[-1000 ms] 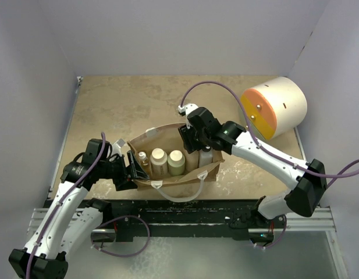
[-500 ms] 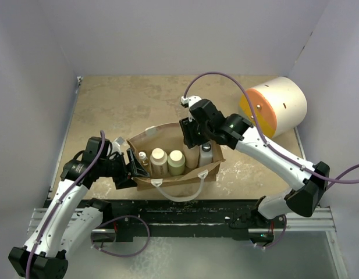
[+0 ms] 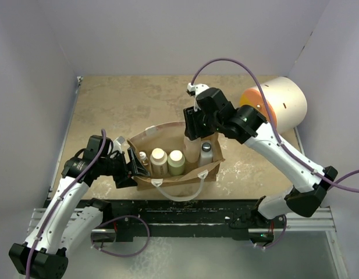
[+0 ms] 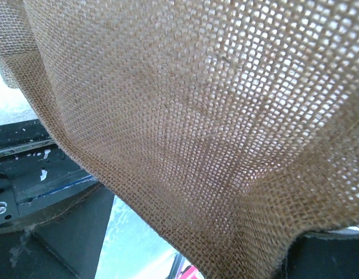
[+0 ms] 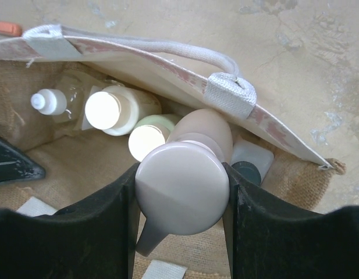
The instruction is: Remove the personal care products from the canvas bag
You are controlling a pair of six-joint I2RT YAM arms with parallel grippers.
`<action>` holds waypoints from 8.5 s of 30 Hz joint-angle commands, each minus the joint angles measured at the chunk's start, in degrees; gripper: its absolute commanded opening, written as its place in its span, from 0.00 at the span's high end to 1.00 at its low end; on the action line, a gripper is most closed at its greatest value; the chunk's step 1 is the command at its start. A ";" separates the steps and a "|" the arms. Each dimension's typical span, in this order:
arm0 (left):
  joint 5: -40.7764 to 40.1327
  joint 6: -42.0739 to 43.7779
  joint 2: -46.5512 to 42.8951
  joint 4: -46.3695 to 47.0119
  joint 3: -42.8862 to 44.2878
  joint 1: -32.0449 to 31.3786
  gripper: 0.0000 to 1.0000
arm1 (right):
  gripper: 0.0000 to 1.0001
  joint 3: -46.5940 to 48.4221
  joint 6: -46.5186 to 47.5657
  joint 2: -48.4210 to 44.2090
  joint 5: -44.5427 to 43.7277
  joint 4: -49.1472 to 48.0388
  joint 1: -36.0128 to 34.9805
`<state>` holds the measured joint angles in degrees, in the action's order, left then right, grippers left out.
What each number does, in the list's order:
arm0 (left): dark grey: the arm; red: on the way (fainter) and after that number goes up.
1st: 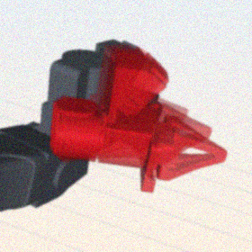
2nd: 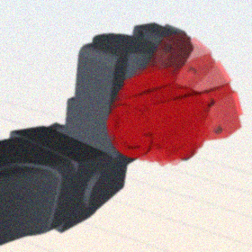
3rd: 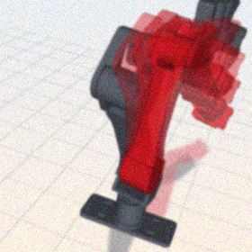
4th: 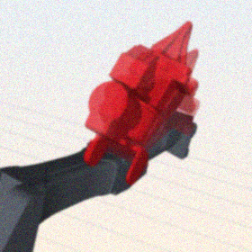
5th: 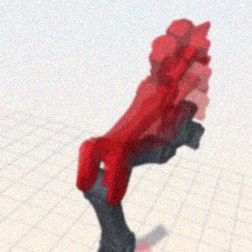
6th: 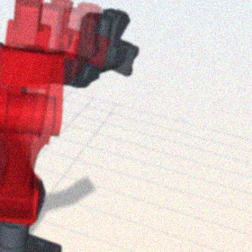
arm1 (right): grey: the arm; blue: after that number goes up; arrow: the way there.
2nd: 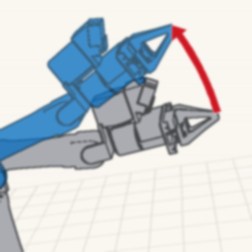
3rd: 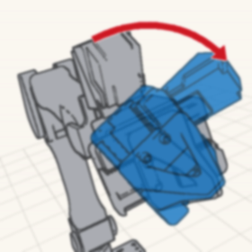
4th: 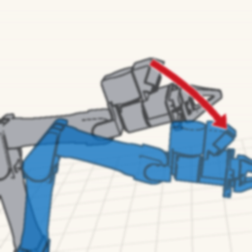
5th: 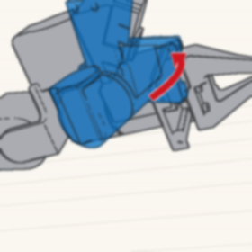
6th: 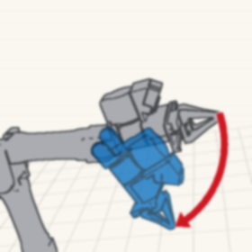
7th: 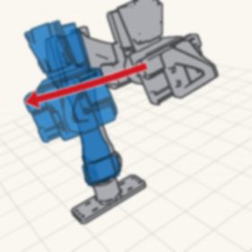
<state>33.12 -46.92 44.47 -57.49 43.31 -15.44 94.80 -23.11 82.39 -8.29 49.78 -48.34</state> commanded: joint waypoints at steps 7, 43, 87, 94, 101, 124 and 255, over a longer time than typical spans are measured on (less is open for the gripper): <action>-2.94 1.09 1.87 2.50 1.80 0.17 0.21 | 1.00 15.03 -2.81 -2.15 -4.56 0.61 0.08; -1.94 5.43 10.31 3.00 5.52 0.16 0.20 | 1.00 50.97 2.72 12.63 -18.09 5.59 1.44; -9.34 14.49 23.88 -3.77 14.77 0.15 0.21 | 1.00 9.70 -3.04 20.63 -11.07 -41.06 28.47; -9.88 15.45 23.88 -4.49 15.42 0.15 0.21 | 1.00 3.72 -9.56 20.86 -22.75 -43.52 28.47; -10.18 15.63 22.10 -4.94 15.41 0.15 0.19 | 0.83 1.75 -12.75 22.50 -23.92 -40.50 28.39; 1.73 4.67 6.04 5.06 3.59 0.22 0.03 | 0.05 -15.31 -2.07 -9.41 -0.52 -12.95 28.30; -6.96 0.70 -0.61 -7.09 19.65 0.15 0.01 | 1.00 1.11 -32.55 -11.84 -28.96 6.58 18.33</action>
<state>26.24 -46.94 42.74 -64.42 59.16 -15.40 98.45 -51.35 71.00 -42.76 61.39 -33.30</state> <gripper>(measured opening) 0.995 0.514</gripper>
